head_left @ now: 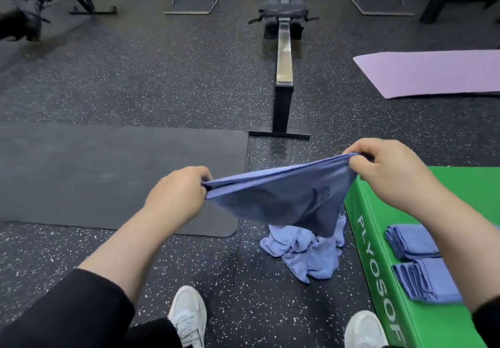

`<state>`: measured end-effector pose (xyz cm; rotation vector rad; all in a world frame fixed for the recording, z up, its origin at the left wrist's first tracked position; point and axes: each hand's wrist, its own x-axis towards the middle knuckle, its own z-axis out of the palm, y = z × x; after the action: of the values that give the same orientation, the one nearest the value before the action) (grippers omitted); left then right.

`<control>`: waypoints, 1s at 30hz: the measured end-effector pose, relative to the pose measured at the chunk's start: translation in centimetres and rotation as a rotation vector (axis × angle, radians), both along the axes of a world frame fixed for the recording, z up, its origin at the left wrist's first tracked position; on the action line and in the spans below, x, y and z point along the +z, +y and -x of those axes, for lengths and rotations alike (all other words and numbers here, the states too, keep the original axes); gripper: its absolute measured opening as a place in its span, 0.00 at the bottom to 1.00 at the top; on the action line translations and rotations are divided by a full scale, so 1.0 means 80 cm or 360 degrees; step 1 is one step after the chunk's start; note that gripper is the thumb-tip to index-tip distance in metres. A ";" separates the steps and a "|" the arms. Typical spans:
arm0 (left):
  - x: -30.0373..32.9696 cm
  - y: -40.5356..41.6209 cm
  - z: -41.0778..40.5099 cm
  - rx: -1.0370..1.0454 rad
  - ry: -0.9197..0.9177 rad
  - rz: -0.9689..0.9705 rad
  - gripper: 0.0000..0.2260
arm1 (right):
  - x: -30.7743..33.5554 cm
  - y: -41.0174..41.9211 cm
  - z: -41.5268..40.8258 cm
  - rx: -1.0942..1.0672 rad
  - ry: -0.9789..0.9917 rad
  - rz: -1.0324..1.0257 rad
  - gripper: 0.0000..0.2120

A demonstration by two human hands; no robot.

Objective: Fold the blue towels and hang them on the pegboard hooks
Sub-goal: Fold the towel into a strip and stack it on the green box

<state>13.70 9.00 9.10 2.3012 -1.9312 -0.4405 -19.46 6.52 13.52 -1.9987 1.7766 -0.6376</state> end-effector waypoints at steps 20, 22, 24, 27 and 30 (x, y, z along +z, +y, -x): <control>0.046 0.030 -0.014 0.0000 0.0923 0.0201 0.10 | -0.011 0.004 0.028 -0.0101 -0.0109 0.0056 0.05; 0.045 0.030 -0.010 -0.0005 0.0617 0.0363 0.05 | -0.010 0.006 0.030 -0.0116 -0.0116 0.0072 0.06; 0.046 0.030 -0.005 -0.0017 0.0506 0.0452 0.08 | -0.009 0.009 0.033 -0.0131 -0.0142 0.0075 0.06; 0.052 0.031 0.004 -0.0036 0.0500 0.0520 0.10 | -0.005 0.016 0.037 -0.0132 -0.0149 0.0082 0.07; 0.056 0.035 0.017 0.0023 0.0644 0.0533 0.08 | -0.001 0.026 0.036 -0.0093 -0.0148 0.0074 0.07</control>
<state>12.35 11.78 13.58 1.8482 -1.6457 -0.4919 -22.32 8.56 13.44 -1.9206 1.7857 -0.7836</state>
